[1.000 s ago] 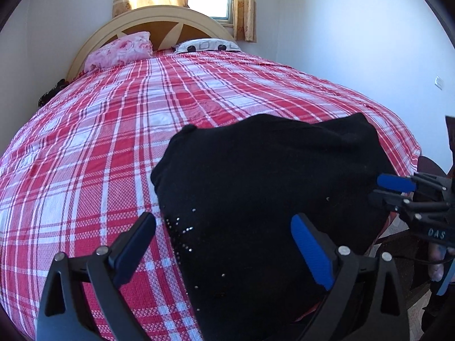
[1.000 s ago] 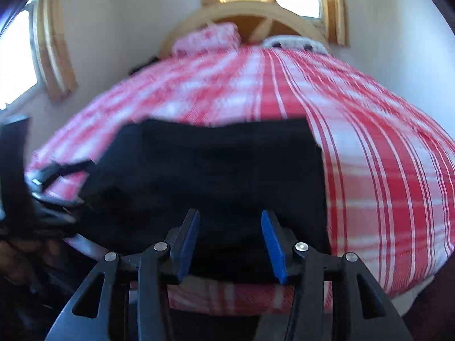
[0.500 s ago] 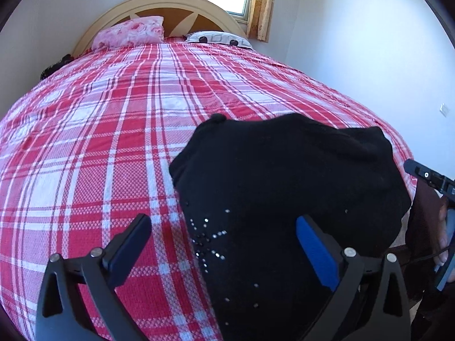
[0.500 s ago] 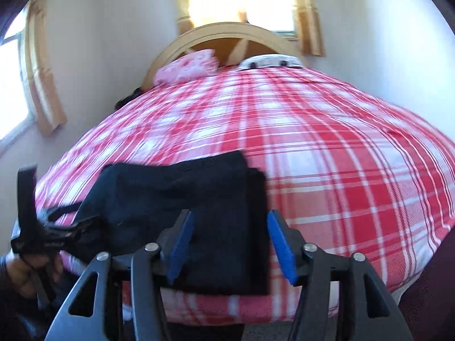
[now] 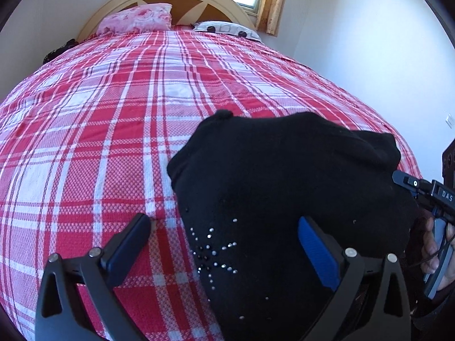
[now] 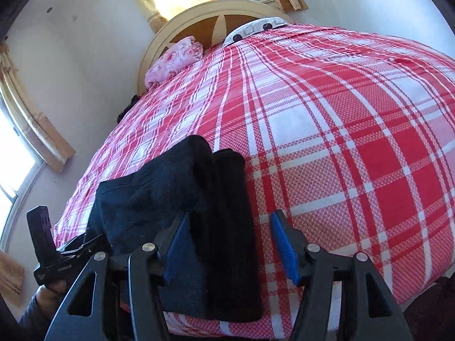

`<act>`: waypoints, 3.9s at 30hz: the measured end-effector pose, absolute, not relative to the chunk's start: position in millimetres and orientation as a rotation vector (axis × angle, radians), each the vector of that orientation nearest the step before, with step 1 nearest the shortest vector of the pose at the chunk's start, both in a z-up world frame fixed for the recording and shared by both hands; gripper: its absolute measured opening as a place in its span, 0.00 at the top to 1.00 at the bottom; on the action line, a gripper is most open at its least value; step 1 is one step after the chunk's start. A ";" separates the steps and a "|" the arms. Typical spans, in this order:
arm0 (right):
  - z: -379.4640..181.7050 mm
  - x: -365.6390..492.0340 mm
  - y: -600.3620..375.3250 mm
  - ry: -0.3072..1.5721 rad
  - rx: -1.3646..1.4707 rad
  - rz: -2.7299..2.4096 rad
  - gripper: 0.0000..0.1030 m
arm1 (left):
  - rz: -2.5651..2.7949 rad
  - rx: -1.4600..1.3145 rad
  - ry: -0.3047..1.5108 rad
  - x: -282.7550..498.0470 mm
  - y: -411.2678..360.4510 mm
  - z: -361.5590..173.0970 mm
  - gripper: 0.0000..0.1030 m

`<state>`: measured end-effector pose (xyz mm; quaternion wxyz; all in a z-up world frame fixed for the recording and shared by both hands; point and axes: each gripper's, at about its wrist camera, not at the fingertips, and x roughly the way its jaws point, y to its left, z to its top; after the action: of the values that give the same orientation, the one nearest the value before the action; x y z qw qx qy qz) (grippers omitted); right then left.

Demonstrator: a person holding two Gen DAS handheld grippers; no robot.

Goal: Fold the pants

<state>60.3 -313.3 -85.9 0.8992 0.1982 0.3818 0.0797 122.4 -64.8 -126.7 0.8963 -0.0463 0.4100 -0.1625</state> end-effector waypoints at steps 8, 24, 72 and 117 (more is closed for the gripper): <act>-81.1 58.1 -305.2 0.784 0.456 0.268 0.76 | -0.440 -0.171 0.816 116.3 -58.1 -118.1 0.70; 11.8 122.6 -190.7 0.697 0.254 0.507 0.78 | -0.281 -0.266 0.635 120.4 59.2 -53.4 0.88; -47.6 217.2 -73.7 0.798 0.141 0.268 0.29 | 0.046 -0.127 0.643 95.6 156.5 -60.6 0.08; 30.8 68.6 -34.3 0.557 -0.014 0.355 0.29 | -0.012 -0.111 0.513 44.1 122.1 -21.3 0.08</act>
<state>68.6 -34.3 30.8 0.9460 -0.0069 0.2732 0.1745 44.1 122.1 -21.3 0.9658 -0.0547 0.2534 -0.0057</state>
